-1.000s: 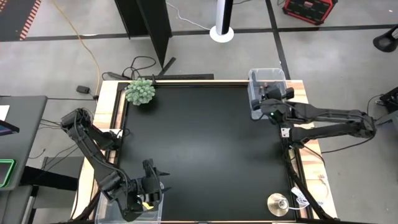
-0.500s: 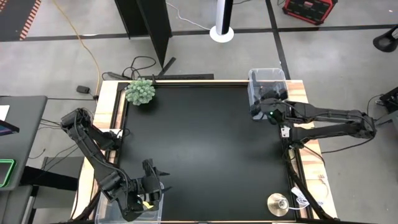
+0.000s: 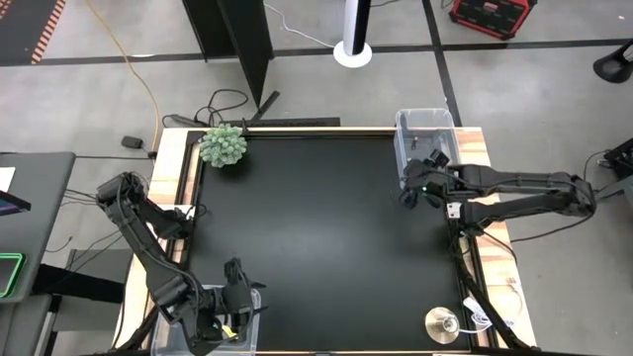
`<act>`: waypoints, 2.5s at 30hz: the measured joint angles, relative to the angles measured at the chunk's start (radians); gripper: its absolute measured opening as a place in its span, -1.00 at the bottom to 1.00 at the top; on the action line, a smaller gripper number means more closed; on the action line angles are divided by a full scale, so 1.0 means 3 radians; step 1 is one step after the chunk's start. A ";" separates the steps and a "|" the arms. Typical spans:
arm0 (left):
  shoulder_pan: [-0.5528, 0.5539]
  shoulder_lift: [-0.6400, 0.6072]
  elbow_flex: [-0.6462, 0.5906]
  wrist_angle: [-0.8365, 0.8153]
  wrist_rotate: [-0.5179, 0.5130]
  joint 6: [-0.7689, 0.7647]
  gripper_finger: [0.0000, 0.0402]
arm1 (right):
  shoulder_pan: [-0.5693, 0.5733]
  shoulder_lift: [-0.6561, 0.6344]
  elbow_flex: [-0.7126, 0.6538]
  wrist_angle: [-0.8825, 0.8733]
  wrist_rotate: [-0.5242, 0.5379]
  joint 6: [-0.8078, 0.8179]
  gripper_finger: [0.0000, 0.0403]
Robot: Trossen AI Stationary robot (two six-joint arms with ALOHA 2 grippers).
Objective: Sort batteries
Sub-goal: Move the transparent bins to the center
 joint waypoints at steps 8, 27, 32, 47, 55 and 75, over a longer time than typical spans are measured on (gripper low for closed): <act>0.0000 0.0000 0.0000 0.0000 -0.0001 0.0000 0.13 | -0.0302 0.0119 0.0004 0.0045 -0.0267 -0.0140 0.14; 0.0000 0.0000 0.0000 -0.0006 -0.0005 0.0025 0.13 | -0.0443 0.0659 0.0021 0.0076 -0.0598 -0.0281 -0.61; 0.0000 0.0000 0.0000 -0.0010 -0.0006 0.0025 0.13 | -0.0228 0.0663 0.0106 0.0046 -0.0715 -0.0114 -0.61; 0.0000 0.0000 0.0000 -0.0013 0.0004 0.0025 0.12 | 0.1259 0.0783 0.0237 0.0106 -0.0781 0.1287 -0.55; 0.0000 0.0000 0.0000 -0.0003 0.0028 0.0019 0.12 | 0.1904 0.1352 0.0408 0.0390 -0.0762 0.1622 -0.49; 0.0000 0.0000 0.0000 -0.0001 0.0115 -0.0036 0.12 | 0.2378 0.2411 0.1587 0.0472 -0.1092 0.1333 -0.17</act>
